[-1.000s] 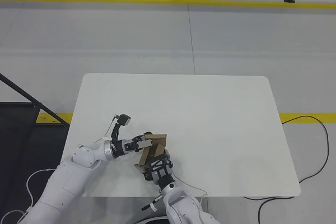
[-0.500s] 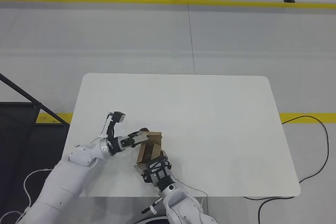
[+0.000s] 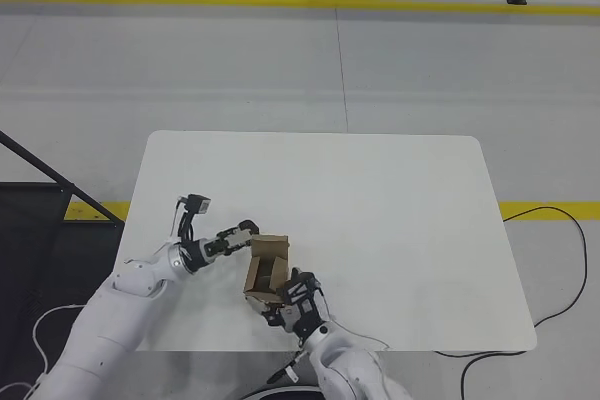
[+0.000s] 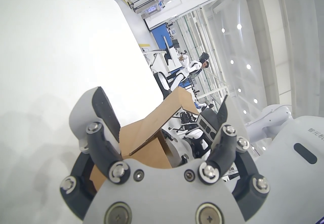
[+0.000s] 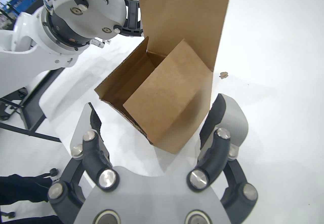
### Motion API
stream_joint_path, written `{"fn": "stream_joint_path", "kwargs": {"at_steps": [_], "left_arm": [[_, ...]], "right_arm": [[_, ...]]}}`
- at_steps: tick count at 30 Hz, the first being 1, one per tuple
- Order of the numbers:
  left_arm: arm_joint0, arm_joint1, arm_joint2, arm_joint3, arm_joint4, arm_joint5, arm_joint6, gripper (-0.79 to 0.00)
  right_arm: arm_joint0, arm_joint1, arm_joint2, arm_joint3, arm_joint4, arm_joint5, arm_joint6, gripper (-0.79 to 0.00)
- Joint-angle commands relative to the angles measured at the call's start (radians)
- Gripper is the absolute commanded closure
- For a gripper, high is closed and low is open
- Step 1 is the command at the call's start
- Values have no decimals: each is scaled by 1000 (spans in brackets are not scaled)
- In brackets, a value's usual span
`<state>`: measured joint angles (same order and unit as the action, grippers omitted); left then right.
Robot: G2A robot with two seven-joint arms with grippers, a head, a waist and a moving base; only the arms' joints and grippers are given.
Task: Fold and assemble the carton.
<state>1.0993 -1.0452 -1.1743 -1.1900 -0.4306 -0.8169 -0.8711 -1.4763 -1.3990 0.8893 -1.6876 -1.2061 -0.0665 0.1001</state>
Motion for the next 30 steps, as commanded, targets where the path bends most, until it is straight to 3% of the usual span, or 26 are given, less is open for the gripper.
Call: {"fn": "stream_joint_path", "kwargs": {"at_steps": [1,7,11,14,17,19,30], "left_arm": [[6,4,-13,-8,0,-1,-3,-785],[35,24,-66,-52,18,-3,-73,-785],[75,40,-113,-109,-70,7,-139,-785],[104,58,-136,-185,-132,79,-211,-785],[122,73,-140,-245,-171,155,-287,-785],[125,79,-133,-255,-186,194,-326,-785],[121,82,-126,-257,-163,207,-339,-785]], "right_arm": [[-21,12,43,-24,40,-80,14,-785],[-73,41,147,-94,222,-302,74,-785],[-76,59,218,-119,404,-471,143,-785],[-55,71,240,-108,624,-563,289,-785],[23,81,239,-58,904,-560,504,-785],[81,86,251,-20,1020,-467,612,-785],[86,84,242,-24,1024,-447,594,-785]]}}
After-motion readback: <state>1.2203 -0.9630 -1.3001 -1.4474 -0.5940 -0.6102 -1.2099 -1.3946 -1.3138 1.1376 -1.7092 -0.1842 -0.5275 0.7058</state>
